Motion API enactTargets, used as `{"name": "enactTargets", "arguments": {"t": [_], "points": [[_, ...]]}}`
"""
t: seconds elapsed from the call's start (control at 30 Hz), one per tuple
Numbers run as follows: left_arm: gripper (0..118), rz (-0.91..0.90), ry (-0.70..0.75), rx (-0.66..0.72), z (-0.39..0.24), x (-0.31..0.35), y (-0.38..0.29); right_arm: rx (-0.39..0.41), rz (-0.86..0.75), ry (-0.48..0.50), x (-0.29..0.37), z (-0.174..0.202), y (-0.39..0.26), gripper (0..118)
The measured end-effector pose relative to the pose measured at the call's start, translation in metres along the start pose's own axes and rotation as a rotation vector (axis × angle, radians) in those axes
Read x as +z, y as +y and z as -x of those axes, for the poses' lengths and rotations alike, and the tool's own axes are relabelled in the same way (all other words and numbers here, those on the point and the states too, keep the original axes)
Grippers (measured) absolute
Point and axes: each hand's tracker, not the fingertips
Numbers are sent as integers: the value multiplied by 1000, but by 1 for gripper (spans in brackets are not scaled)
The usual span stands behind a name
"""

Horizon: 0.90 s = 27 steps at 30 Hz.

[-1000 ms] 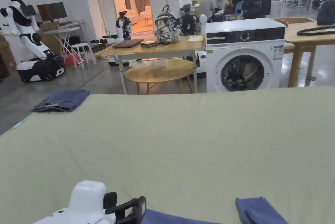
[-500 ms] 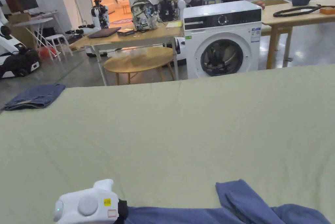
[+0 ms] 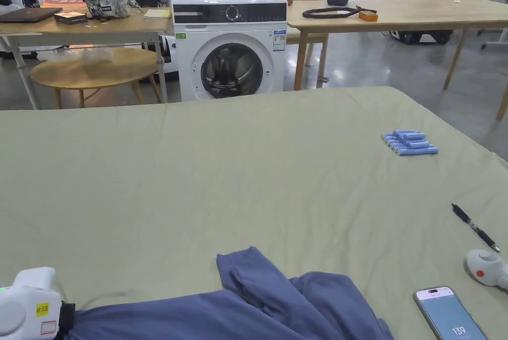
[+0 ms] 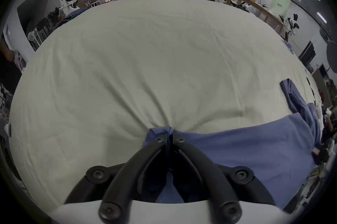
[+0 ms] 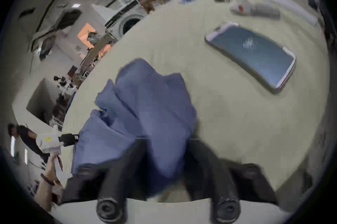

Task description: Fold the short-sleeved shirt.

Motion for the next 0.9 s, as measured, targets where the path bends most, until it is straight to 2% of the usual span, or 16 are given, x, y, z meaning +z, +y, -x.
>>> {"name": "enactTargets", "arguments": {"t": [0.03, 0.13, 0.27, 0.37, 0.4, 0.5, 0.6, 0.7, 0.9], "points": [[0, -5, -4, 4, 1, 2, -1, -7, -15, 30, 4, 0, -1, 11], [0, -155, -101, 59, 16, 28, -7, 68, -68, 76, 26, 12, 6, 10], [0, -431, -217, 92, 23, 154, -16, 230, -155, 159, 59, 58, 31, 10], [0, -616, -206, 70, 39, 232, -15, 378, -245, 191, 77, 96, 60, 10], [0, -667, -216, 75, 44, 255, -14, 397, -268, 219, 84, 107, 71, 10], [0, -790, -201, 84, 51, 314, -5, 415, -335, 322, 99, 139, 114, 10], [0, -897, -221, 121, 54, 351, 8, 473, -413, 341, 112, 174, 157, 10], [0, -970, -213, 106, 51, 378, 32, 479, -450, 387, 124, 210, 198, 10], [0, -1008, -167, 84, 45, 401, 115, 512, -510, 361, 121, 277, 280, 10]]}}
